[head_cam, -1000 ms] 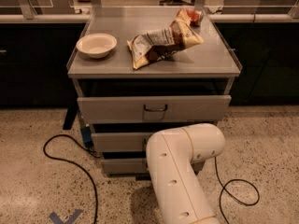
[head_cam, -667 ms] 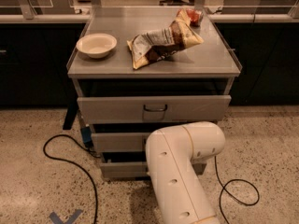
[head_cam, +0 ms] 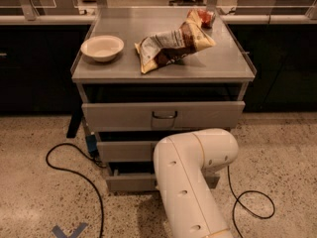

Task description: Open bottom drawer

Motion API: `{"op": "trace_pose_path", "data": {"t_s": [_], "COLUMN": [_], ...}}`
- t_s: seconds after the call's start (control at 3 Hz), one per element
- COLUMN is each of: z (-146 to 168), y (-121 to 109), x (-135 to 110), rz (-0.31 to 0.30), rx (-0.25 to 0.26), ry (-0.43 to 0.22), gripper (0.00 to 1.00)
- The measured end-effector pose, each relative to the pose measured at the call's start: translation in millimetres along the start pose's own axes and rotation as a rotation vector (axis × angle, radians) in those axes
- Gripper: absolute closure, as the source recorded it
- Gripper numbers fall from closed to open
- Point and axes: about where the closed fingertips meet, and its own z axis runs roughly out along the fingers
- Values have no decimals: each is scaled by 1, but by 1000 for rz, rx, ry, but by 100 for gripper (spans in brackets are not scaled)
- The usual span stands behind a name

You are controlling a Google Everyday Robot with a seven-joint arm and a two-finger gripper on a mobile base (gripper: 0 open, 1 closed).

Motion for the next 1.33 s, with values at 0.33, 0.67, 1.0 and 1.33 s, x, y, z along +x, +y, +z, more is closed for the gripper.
{"op": "trace_pose_path", "data": {"t_s": [0.33,0.67,1.0,1.33], "z": [-32,-33,-55,-59], "y": [38,42,63,64], "x": [23,24,35,34], "rz": [23,17,-25,-26], "rx": [-10,-8,-12,-12], "ry": [22,13,-33,-34], "gripper": [100,100,100,100]}}
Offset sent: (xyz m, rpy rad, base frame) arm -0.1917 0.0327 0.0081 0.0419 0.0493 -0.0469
